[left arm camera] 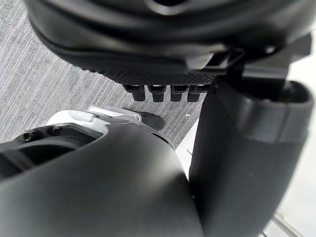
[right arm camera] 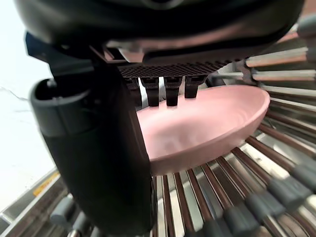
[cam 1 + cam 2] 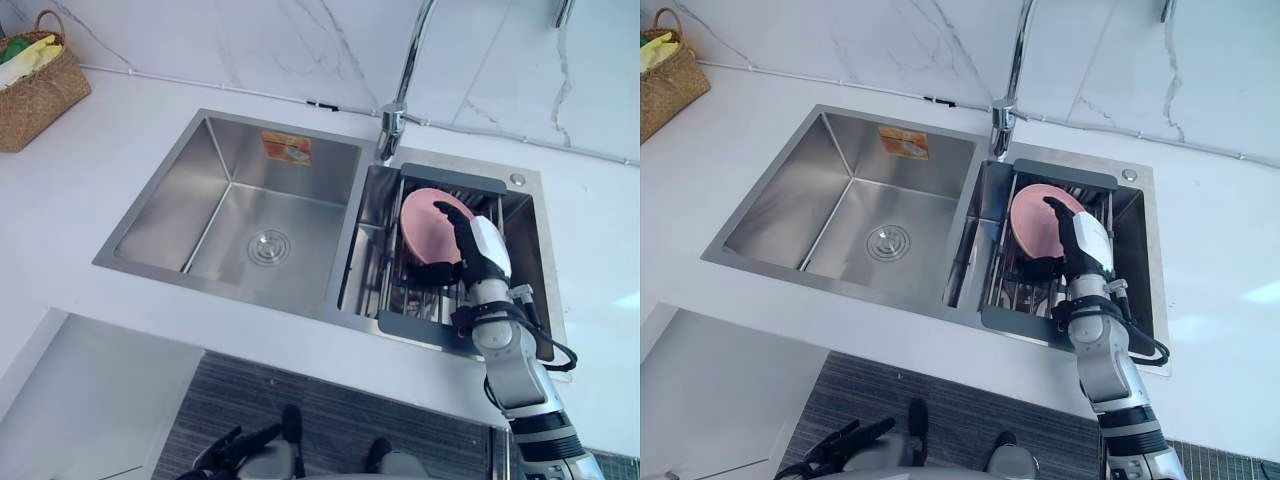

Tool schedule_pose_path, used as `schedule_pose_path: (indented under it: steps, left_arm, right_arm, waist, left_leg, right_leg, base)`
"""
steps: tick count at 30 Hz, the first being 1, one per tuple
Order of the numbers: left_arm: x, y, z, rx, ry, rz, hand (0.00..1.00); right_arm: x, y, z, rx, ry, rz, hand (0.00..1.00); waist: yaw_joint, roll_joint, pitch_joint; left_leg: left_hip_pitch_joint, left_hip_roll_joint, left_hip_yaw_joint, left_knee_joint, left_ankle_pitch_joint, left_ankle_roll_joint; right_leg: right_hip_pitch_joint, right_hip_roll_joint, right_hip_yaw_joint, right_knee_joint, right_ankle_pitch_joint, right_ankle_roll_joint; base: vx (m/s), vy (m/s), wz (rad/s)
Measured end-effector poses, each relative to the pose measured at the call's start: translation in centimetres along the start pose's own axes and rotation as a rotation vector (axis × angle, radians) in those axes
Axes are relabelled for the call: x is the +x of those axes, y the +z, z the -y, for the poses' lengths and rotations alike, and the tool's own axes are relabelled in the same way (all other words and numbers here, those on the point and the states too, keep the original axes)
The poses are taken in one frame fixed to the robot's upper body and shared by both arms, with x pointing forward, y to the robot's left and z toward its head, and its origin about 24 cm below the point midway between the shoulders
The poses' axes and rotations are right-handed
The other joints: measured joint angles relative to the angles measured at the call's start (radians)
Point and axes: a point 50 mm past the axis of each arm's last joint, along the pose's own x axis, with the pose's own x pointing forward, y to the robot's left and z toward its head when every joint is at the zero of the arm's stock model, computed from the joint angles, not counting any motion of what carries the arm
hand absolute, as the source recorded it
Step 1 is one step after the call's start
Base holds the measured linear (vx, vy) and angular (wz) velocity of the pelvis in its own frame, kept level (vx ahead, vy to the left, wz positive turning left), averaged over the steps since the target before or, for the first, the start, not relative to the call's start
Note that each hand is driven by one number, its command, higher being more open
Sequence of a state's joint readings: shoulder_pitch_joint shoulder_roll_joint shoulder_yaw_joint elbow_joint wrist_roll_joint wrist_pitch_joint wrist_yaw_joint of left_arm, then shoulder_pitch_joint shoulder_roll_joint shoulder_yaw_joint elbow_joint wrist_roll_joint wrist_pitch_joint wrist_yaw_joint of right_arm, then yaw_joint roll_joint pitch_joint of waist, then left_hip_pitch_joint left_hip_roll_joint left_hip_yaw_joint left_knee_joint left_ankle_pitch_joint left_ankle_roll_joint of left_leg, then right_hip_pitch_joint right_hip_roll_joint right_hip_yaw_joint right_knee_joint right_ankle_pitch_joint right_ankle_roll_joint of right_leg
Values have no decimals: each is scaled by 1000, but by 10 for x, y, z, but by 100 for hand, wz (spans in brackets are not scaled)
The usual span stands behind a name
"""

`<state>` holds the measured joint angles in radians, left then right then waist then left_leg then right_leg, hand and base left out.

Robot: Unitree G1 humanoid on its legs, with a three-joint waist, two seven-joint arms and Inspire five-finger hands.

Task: Walk over to the sink, pick up the cup, carry it to the dishwasher, place the cup inside the dishwasher, then close the dishwasher door

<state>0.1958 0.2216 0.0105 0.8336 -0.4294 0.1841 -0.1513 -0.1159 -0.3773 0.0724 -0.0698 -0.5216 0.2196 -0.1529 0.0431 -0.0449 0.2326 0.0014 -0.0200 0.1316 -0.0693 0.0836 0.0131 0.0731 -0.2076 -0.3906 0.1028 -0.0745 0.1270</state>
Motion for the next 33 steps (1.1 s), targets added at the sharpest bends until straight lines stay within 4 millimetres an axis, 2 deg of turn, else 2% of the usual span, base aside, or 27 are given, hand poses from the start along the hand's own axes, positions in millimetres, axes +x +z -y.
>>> schedule_pose_path:
  steps: [6, 8, 11, 17, 21, 25, 28, 30, 32, 33]
  left_arm:
    - [0, 1, 1, 35, -5, 9, 100]
    - [0, 1, 1, 37, -5, 10, 100]
    - [0, 1, 1, 35, -6, 8, 100]
    - [0, -2, 2, 42, -3, 15, 100]
    - [1, -7, 3, 33, -1, 8, 100]
    - [1, -9, 2, 27, 2, 6, 100]
    - [0, -11, 1, 16, 6, 3, 100]
    - [-1, -14, -1, -3, 14, 4, 100]
    - [-1, -17, -1, -15, 22, -2, 100]
    - [-1, -18, -1, -16, 23, -6, 100]
  right_arm:
    - [-1, 5, 1, -66, -165, 85, 0]
    - [1, 14, 9, -47, -263, 156, 0]
    - [-4, 16, 8, -19, -301, 198, 0]
    - [-18, 7, -1, 1, -303, 185, 0]
    - [-21, -4, 6, 7, -333, 140, 0]
    - [-20, -14, 19, 133, -384, 79, 0]
    - [-20, -15, 26, 258, -417, 71, 0]
    - [-22, -10, 32, 389, -449, 93, 0]
    - [-28, 1, 48, 547, -525, 173, 0]
    - [-29, 4, 53, 572, -551, 199, 0]
  waist:
    - [0, 2, -1]
    - [0, 4, -2]
    - [0, 6, -3]
    - [-3, 18, -10]
    - [-6, 28, -17]
    - [-13, 29, -17]
    - [-21, 29, -18]
    - [-29, 29, -18]
    - [-31, 34, -27]
    - [-31, 35, -30]
  left_leg:
    - [-5, -1, -14, -16, 20, -3]
    - [-3, -1, -16, -16, 23, -3]
    - [2, -1, -21, -16, 25, -4]
    - [9, 0, -28, -21, 25, -4]
    - [16, 1, -30, -22, 25, -4]
    - [29, 5, -31, -22, 25, -6]
    - [31, 7, -28, -22, 26, -7]
    - [35, 9, -22, -22, 25, -8]
    - [36, 13, -3, -23, 23, -10]
    - [37, 14, 2, -23, 22, -11]
  right_leg:
    - [-2, -1, -17, 0, -3, 4]
    - [0, -1, -18, 0, -3, 4]
    - [8, 0, -21, -3, -3, 4]
    - [25, 6, -26, -18, -2, 4]
    - [36, 8, -31, -24, -1, 5]
    - [54, 13, -33, -35, 2, 4]
    - [55, 14, -30, -35, 3, 2]
    - [55, 15, -24, -36, 5, 2]
    - [55, 21, -8, -55, 21, -2]
    - [55, 23, -2, -59, 24, -3]
  base:
    - [-22, 2, 9]
    - [-32, 10, 3]
    - [-11, 3, 3]
    - [-4, -1, 2]
    - [6, -6, 3]
    - [0, 0, 0]
    - [-7, -1, -2]
    - [-15, 1, -11]
    - [-10, 5, -22]
    - [-8, 7, -26]
